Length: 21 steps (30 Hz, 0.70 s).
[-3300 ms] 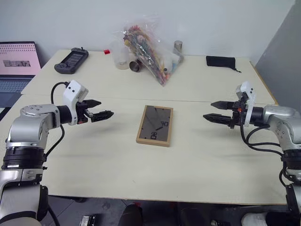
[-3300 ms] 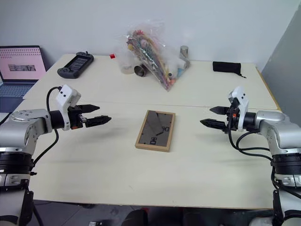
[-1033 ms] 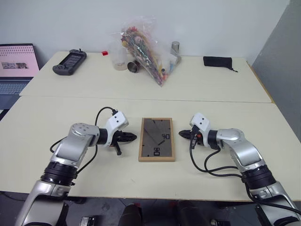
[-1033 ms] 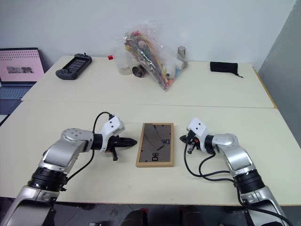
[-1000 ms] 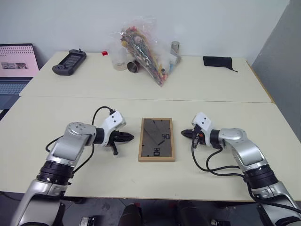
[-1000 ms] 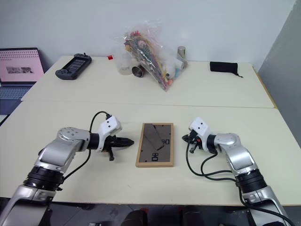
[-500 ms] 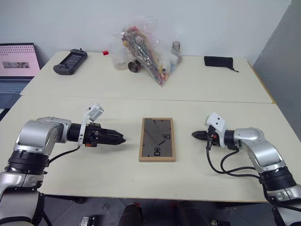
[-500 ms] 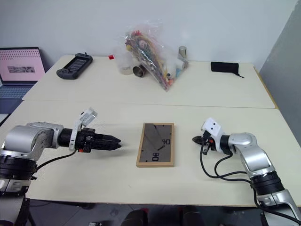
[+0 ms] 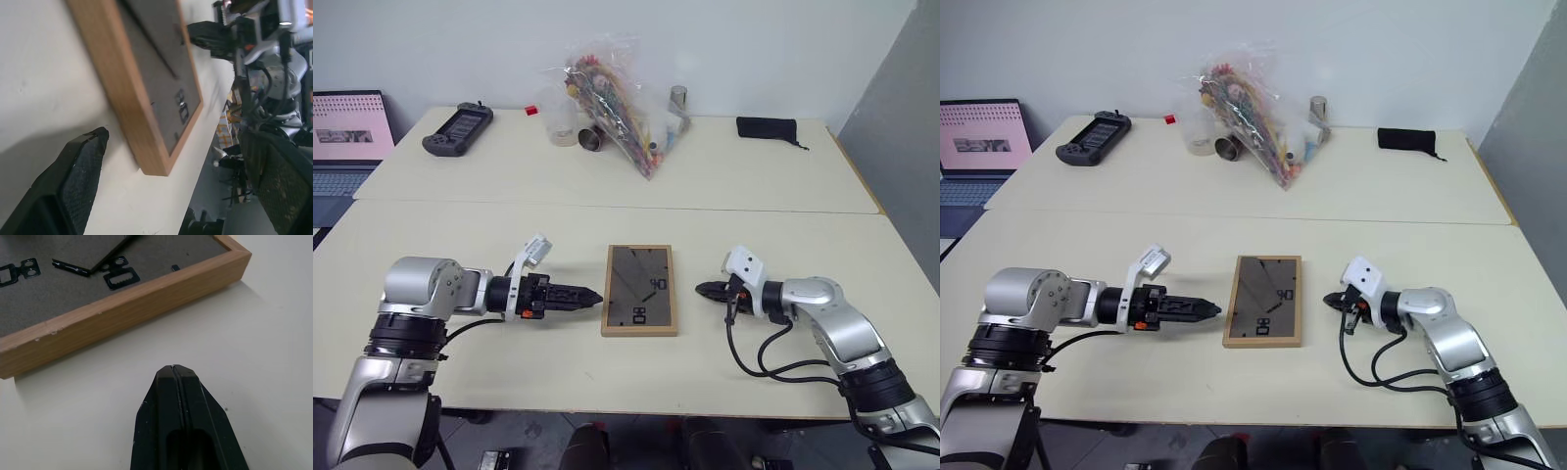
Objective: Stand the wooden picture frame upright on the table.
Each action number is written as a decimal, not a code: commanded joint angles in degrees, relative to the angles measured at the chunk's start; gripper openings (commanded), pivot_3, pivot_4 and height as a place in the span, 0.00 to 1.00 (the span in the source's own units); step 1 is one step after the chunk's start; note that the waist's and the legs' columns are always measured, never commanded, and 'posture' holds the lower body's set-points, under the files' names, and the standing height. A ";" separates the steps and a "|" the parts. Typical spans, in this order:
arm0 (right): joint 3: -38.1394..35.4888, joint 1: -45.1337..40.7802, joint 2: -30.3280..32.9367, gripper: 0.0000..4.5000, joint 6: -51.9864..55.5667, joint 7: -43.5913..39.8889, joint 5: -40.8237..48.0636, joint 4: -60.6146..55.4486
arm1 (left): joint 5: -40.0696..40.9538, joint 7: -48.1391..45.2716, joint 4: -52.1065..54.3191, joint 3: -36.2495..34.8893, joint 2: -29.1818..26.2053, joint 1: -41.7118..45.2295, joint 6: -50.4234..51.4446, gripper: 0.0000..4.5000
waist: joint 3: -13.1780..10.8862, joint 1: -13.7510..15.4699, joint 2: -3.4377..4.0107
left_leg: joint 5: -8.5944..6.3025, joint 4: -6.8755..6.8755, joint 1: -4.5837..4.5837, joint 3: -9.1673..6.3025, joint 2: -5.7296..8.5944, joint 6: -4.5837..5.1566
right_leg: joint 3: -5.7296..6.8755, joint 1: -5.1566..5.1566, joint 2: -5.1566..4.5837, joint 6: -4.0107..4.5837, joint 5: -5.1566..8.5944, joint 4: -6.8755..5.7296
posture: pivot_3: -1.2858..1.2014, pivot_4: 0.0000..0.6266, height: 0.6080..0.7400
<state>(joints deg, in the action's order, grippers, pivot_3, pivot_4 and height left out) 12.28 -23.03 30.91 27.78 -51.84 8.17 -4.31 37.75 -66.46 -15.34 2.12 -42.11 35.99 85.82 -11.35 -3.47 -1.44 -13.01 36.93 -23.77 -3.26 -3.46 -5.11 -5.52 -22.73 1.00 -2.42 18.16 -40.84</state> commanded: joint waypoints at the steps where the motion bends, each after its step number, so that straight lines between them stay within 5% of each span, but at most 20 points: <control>1: 1.14 -0.45 -1.02 0.00 0.39 0.47 0.31 -3.22 | 0.37 2.11 0.02 1.36 0.70 -0.25 0.74 1.00 | 0.01 0.06 0.00 | 0.00 0.00 0.00 -0.02 0.00 0.00 | 0.02 0.00 0.00 0.00 0.00 0.01 | 0.52 0.24 1.00; 19: 6.15 -3.92 -9.63 0.00 3.35 4.08 -0.39 -3.30 | 2.47 5.51 2.20 -0.60 5.39 -1.24 -1.74 1.00 | 0.04 0.51 0.01 | 0.00 -0.02 0.34 -0.04 0.05 -0.01 | 0.02 0.41 -0.06 -0.01 0.00 0.09 | 0.52 0.24 1.00; 21: 6.17 -4.03 -9.71 0.00 3.17 4.18 -0.43 -3.02 | 2.75 5.65 2.40 -1.16 5.27 -1.49 -1.82 0.92 | 0.04 0.57 0.01 | 0.00 -0.02 0.34 -0.04 0.05 -0.01 | 0.03 0.41 -0.06 -0.01 0.00 0.09 | 0.52 0.24 1.00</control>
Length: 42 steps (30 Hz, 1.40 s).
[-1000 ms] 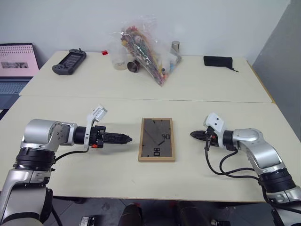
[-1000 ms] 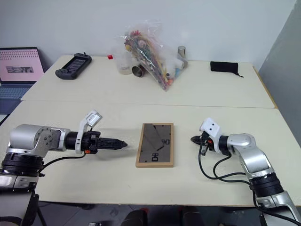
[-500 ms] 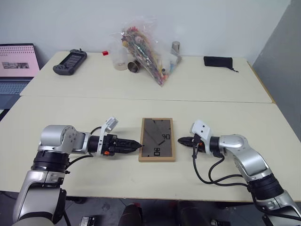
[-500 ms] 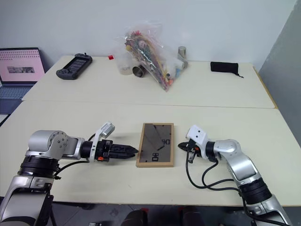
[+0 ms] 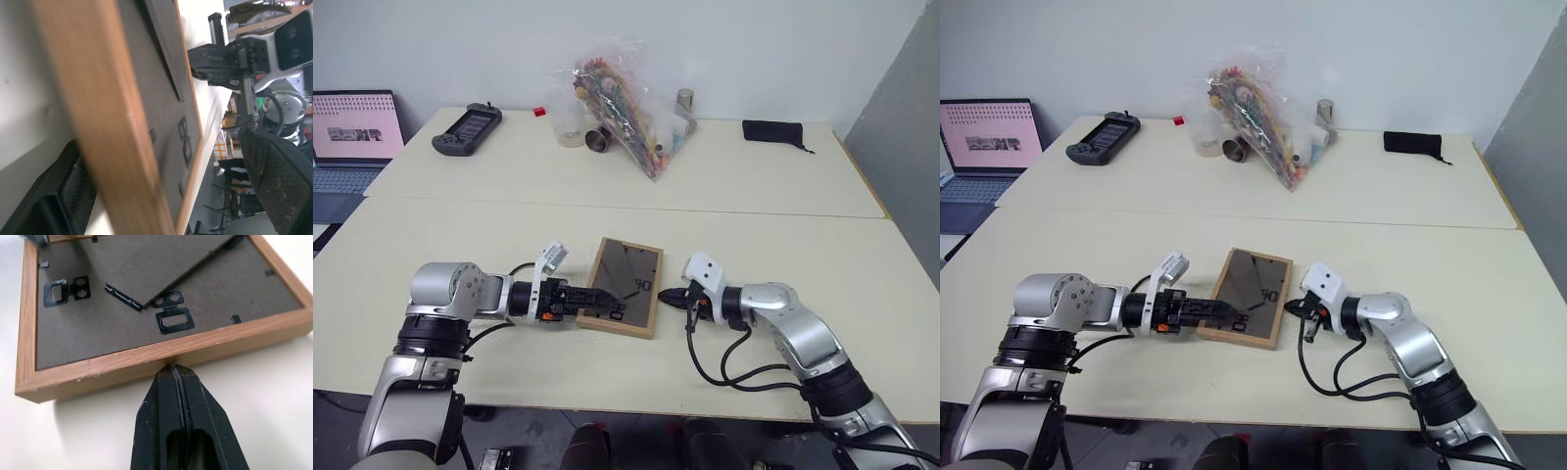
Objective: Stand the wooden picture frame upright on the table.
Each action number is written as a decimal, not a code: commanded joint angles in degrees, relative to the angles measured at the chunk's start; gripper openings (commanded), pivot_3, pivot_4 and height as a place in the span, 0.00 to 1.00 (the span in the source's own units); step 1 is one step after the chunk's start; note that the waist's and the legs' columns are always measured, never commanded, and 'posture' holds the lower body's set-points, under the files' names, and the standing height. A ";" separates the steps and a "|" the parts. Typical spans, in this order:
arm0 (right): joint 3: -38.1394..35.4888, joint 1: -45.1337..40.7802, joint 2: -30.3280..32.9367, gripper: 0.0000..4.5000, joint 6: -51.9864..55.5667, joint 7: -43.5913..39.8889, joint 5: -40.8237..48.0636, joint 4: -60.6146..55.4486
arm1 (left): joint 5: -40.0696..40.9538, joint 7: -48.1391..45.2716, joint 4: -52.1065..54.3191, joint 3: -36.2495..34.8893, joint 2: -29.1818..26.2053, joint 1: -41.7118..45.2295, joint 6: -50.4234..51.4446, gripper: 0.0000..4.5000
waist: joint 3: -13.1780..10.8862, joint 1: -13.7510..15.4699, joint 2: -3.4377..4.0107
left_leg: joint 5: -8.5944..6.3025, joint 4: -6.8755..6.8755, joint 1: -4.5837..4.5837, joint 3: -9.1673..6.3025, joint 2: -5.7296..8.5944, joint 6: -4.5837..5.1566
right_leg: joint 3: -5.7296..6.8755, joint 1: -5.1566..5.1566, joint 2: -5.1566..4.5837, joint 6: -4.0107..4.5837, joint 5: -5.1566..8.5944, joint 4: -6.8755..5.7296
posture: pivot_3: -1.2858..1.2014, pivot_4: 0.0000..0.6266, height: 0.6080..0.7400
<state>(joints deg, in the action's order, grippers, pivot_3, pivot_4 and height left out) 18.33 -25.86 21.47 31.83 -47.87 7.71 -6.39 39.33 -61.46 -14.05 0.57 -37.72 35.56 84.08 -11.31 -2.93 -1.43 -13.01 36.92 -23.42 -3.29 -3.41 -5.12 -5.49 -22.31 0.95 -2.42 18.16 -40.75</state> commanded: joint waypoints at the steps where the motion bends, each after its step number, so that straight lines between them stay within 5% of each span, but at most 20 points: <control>1: 0.11 -1.22 -0.32 0.00 -0.92 0.28 0.06 -0.88 | 1.51 0.37 1.50 0.17 0.71 -1.31 -0.29 0.90 | 0.00 0.04 -0.01 | 0.00 0.00 0.00 0.00 0.00 0.00 | 0.00 0.00 0.00 0.00 0.00 0.02 | 0.52 0.24 1.00; 15: -1.27 0.14 2.38 0.00 -2.13 -0.08 0.21 -0.37 | 4.01 1.81 2.41 -4.57 1.63 -0.68 -2.25 0.31 | -0.01 -0.34 -0.02 | 0.00 -0.05 -0.01 0.01 -0.02 0.00 | -0.01 -0.04 0.02 0.01 0.01 0.04 | 0.52 0.24 1.00; 22: -8.45 -1.67 8.41 0.00 1.52 -2.62 4.66 -0.88 | 5.09 4.69 5.12 -7.56 2.48 0.81 -4.80 0.28 | -0.04 -0.32 -0.04 | 0.00 -0.05 -0.02 0.01 -0.02 0.00 | -0.01 -0.04 0.02 0.01 0.01 0.07 | 0.52 0.24 1.00; 26: -15.93 -8.70 7.96 0.15 13.01 -3.24 15.00 -3.19 | 4.80 6.80 7.16 -9.23 3.92 1.29 -8.53 0.28 | -0.05 -0.43 -0.04 | 0.00 -0.05 -0.04 0.01 -0.03 0.00 | -0.02 -0.05 0.01 0.02 0.00 0.05 | 0.52 0.24 1.00; 32: -17.92 -17.02 2.27 0.49 20.66 1.49 20.51 -3.39 | 4.68 8.80 8.63 -9.92 5.84 2.11 -12.13 0.28 | -0.05 -0.64 -0.04 | 0.00 -0.14 -0.02 0.01 -0.07 0.00 | -0.01 -0.06 0.04 0.03 0.00 0.10 | 0.52 0.24 1.00; 42: -12.57 -20.36 -3.38 0.99 16.76 3.45 18.35 2.65 | 5.30 9.39 9.15 -9.50 5.56 2.64 -12.98 0.28 | -0.05 -0.35 -0.04 | 0.00 -0.15 -0.21 -0.01 -0.04 0.00 | 0.04 -0.11 -0.01 0.02 -0.01 0.34 | 0.52 0.24 1.00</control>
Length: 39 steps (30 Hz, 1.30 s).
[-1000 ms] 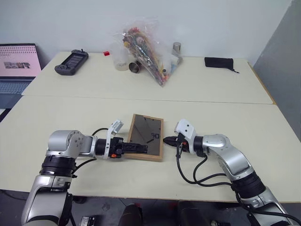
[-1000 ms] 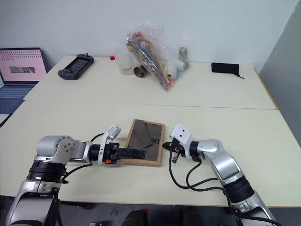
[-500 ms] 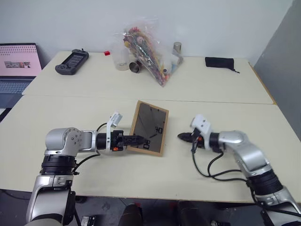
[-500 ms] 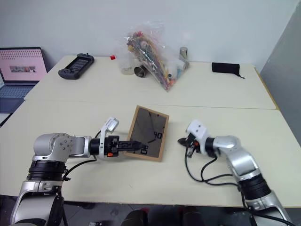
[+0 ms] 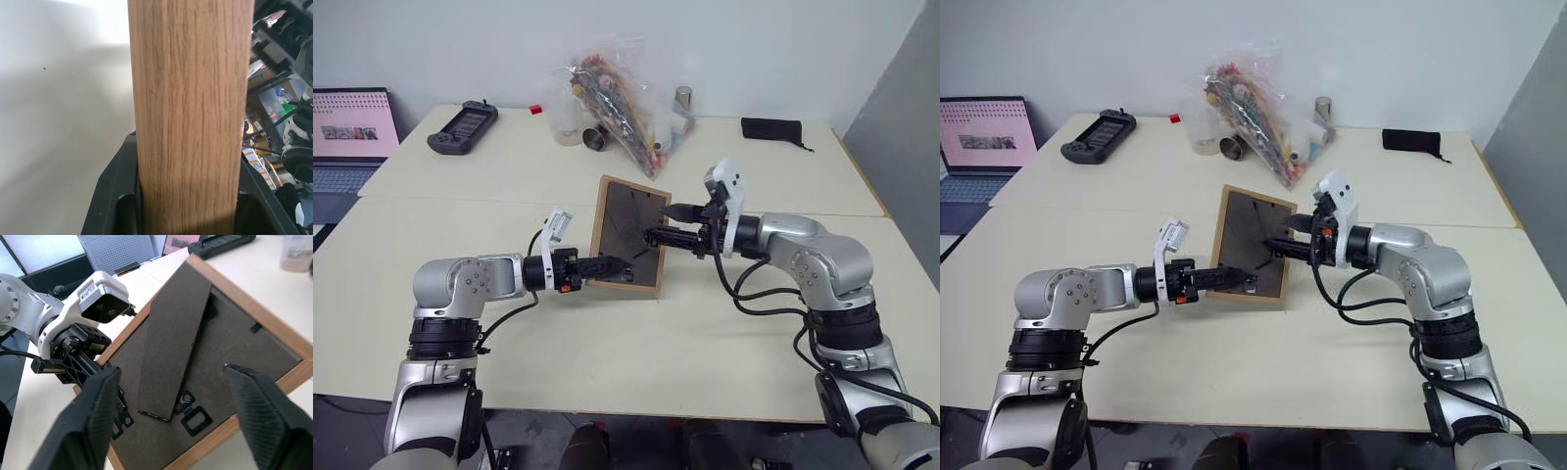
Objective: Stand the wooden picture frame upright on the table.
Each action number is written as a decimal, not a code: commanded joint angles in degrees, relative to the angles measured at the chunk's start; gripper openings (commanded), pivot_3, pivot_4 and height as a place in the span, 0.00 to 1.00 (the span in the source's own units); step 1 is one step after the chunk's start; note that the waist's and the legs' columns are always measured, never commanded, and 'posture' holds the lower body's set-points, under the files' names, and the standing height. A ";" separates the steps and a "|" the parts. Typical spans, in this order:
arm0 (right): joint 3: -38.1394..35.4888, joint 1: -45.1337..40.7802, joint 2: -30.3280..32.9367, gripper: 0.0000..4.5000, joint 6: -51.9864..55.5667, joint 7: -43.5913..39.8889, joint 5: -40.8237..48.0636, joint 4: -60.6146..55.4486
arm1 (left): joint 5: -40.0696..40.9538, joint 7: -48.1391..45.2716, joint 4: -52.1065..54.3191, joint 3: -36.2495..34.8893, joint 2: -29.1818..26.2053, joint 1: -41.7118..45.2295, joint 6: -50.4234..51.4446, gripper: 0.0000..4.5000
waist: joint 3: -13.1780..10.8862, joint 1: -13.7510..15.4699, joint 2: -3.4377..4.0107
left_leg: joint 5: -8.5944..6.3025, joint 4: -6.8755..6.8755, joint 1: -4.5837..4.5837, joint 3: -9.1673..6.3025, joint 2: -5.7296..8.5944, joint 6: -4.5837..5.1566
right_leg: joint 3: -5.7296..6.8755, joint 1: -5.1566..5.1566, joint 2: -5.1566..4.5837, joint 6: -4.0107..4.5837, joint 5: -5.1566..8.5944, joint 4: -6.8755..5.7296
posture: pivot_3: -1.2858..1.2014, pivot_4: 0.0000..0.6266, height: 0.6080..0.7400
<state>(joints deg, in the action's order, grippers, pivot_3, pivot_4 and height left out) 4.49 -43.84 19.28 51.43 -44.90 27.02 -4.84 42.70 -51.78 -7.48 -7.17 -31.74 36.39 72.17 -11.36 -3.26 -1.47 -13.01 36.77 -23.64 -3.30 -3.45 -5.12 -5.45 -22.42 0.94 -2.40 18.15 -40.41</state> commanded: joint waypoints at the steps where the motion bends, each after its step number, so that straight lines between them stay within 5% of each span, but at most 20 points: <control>1: 1.75 -2.60 -1.54 0.99 -3.46 0.59 -1.38 1.76 | 1.95 -0.28 2.66 -1.74 -0.42 1.81 -1.07 0.28 | 0.00 -0.03 0.00 | 0.00 0.00 -0.01 0.00 0.00 0.00 | 0.00 -0.02 0.00 0.00 0.00 0.00 | 0.52 0.24 1.00; 10: 5.96 -3.64 -5.09 0.99 -7.49 -3.59 -0.82 1.74 | 2.08 0.33 2.89 -1.74 -0.36 1.72 -1.16 0.28 | 0.00 -0.03 0.00 | 0.00 0.00 -0.23 0.00 -0.02 -0.01 | 0.00 -0.30 0.01 0.01 -0.01 -0.12 | 0.52 0.24 1.00; 16: 4.33 -0.89 -0.46 0.99 -1.94 -9.21 5.83 -5.40 | 2.38 0.82 3.12 -2.55 -0.57 0.88 -1.03 0.28 | 0.00 0.19 0.00 | 0.01 0.02 -0.27 -0.02 0.00 -0.01 | 0.03 -0.32 -0.01 0.01 -0.01 -0.11 | 0.52 0.24 1.00; 26: 0.24 5.82 10.41 0.99 -3.91 -9.66 3.83 -6.49 | 5.01 2.36 3.98 -4.66 -0.54 0.29 2.41 0.28 | 0.00 0.02 -0.01 | 0.00 0.02 -0.27 -0.01 -0.01 0.00 | 0.02 -0.32 0.01 0.00 0.00 -0.10 | 0.52 0.24 1.00; 31: -1.52 12.04 18.44 0.99 -21.26 -11.05 -5.14 -4.15 | 9.19 4.08 3.72 -7.61 -0.90 0.62 9.96 0.28 | -0.02 0.19 -0.04 | 0.00 0.04 -0.32 -0.01 0.02 0.00 | 0.02 -0.30 -0.01 -0.01 0.00 -0.01 | 0.52 0.24 1.00; 35: 2.37 15.24 20.86 0.99 -53.99 -8.51 -20.63 2.77 | 13.03 6.98 1.22 -12.03 0.66 2.70 18.41 0.28 | -0.03 -0.12 -0.05 | 0.00 0.02 -0.31 0.01 0.01 0.01 | 0.00 -0.29 0.00 -0.05 0.01 0.05 | 0.52 0.24 1.00; 39: 6.32 12.14 20.13 0.99 -86.66 5.95 -39.40 15.03 | 21.67 11.19 -1.79 -10.53 -0.15 3.06 20.33 0.28 | -0.04 -0.46 -0.07 | 0.00 0.06 -0.24 0.06 0.00 0.00 | -0.05 -0.28 0.01 -0.13 0.02 0.03 | 0.52 0.24 1.00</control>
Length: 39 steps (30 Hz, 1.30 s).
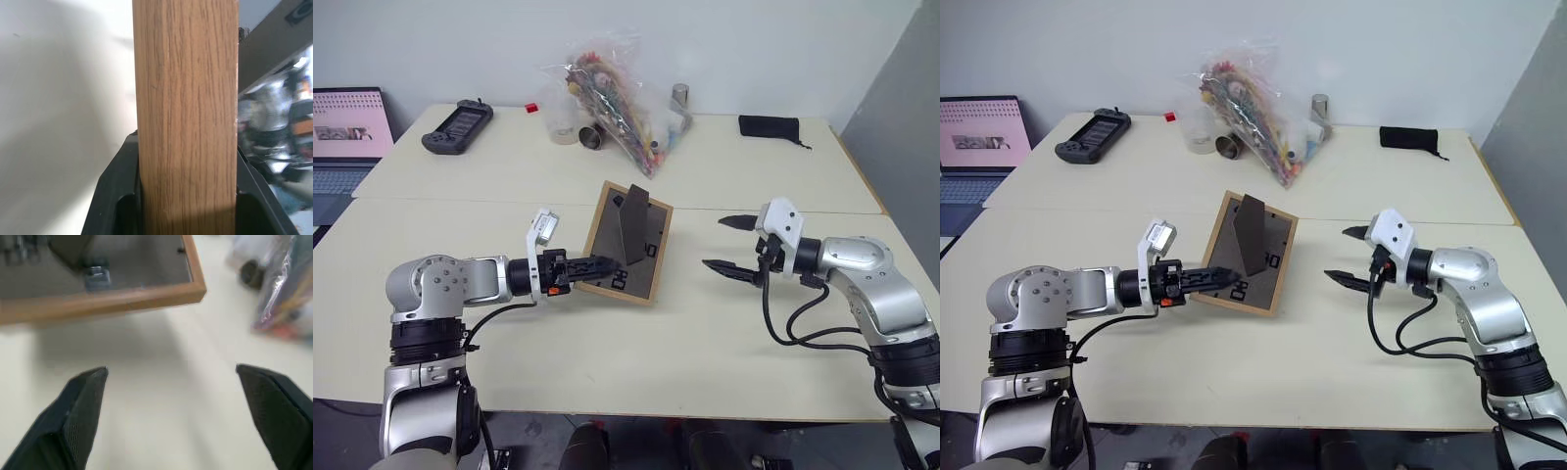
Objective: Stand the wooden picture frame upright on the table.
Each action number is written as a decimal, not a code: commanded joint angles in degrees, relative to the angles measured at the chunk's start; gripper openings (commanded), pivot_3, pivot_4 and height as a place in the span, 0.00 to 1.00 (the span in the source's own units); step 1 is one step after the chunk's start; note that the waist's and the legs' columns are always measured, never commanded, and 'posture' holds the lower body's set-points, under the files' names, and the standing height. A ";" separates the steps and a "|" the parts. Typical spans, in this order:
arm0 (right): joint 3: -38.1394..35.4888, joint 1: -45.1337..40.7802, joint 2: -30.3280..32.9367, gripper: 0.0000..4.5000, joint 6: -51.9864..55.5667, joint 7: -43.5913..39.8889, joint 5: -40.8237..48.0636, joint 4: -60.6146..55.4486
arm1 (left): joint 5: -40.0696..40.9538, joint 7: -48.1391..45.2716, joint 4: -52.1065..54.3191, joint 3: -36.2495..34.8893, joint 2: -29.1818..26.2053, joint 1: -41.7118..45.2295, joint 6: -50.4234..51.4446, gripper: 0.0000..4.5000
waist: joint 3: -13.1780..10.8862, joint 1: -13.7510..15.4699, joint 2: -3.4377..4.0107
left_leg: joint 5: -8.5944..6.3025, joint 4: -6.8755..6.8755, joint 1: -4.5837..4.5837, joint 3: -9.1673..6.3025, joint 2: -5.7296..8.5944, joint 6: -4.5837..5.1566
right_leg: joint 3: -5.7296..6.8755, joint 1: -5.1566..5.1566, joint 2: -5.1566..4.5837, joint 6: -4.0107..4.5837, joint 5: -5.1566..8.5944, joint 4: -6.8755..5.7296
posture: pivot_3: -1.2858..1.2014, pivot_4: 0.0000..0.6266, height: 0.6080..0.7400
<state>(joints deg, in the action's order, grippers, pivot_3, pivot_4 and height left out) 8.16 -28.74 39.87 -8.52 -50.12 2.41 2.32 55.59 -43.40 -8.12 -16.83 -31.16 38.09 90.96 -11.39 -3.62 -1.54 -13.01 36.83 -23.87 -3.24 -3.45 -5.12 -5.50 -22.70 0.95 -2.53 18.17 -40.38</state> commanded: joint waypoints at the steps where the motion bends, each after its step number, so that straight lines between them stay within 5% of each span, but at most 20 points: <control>1: 3.48 -3.93 -0.71 0.99 -31.52 13.23 -17.48 10.23 | 10.72 4.26 -1.88 -0.84 -0.84 1.33 1.54 0.28 | -0.01 -0.17 0.00 | 0.01 0.00 0.01 0.04 0.01 -0.01 | -0.04 -0.01 -0.01 0.03 -0.03 -0.02 | 0.52 0.24 1.00; 6: 5.54 -8.81 -3.53 0.99 -46.78 27.77 -31.19 19.69 | 20.81 12.74 -4.30 -0.82 -0.92 0.61 1.54 0.28 | -0.01 -0.11 0.00 | 0.07 0.04 0.05 0.01 0.00 -0.12 | -0.05 -0.01 -0.02 0.07 -0.06 -0.17 | 0.52 0.24 1.00; 13: 7.52 -15.03 -8.41 0.99 -51.85 42.14 -42.39 25.01 | 31.79 22.97 -2.13 -1.60 0.14 -2.08 1.54 0.28 | 0.00 0.05 0.00 | 0.15 0.11 0.09 -0.02 0.02 -0.27 | -0.06 -0.01 -0.06 0.09 -0.06 -0.36 | 0.52 0.24 1.00; 26: 9.87 -17.76 -8.53 0.40 -55.63 51.71 -47.91 27.56 | 50.57 36.93 1.66 4.33 -3.24 -8.51 -7.24 0.28 | 0.00 0.33 -0.01 | 0.17 0.12 0.13 -0.03 0.07 -0.28 | -0.07 0.01 -0.12 0.10 -0.06 -0.44 | 0.52 0.24 1.00; 28: 9.98 -17.64 -8.41 0.38 -56.01 52.16 -48.00 27.38 | 52.18 37.96 2.61 5.51 -4.19 -9.14 -9.01 0.44 | 0.00 0.34 -0.01 | 0.17 0.12 0.14 -0.04 0.07 -0.28 | -0.07 0.01 -0.12 0.10 -0.06 -0.45 | 0.52 0.24 1.00; 33: 9.78 -17.59 -7.31 0.29 -56.67 52.15 -46.51 27.63 | 51.04 35.05 4.86 5.41 -8.35 -9.83 -10.26 0.64 | 0.00 0.34 -0.01 | 0.16 0.12 0.15 -0.04 0.09 -0.28 | -0.07 0.03 -0.12 0.11 -0.06 -0.44 | 0.52 0.24 1.00; 39: 10.27 -15.63 -4.94 0.29 -57.08 45.77 -35.91 30.39 | 40.64 27.18 4.19 1.81 -16.01 -8.40 -12.97 0.93 | 0.00 0.34 -0.01 | 0.16 0.13 0.16 -0.05 0.11 -0.26 | -0.06 0.05 -0.11 0.11 -0.06 -0.43 | 0.52 0.24 1.00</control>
<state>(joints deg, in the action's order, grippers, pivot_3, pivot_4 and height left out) 19.53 -44.39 33.82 -65.41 -2.12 -42.37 32.45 100.92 -12.43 -5.09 -12.11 -44.02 28.90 79.53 -11.39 -3.28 -1.55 -12.86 36.95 -23.72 -3.29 -3.34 -5.37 -5.55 -22.65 0.84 -2.42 18.11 -40.81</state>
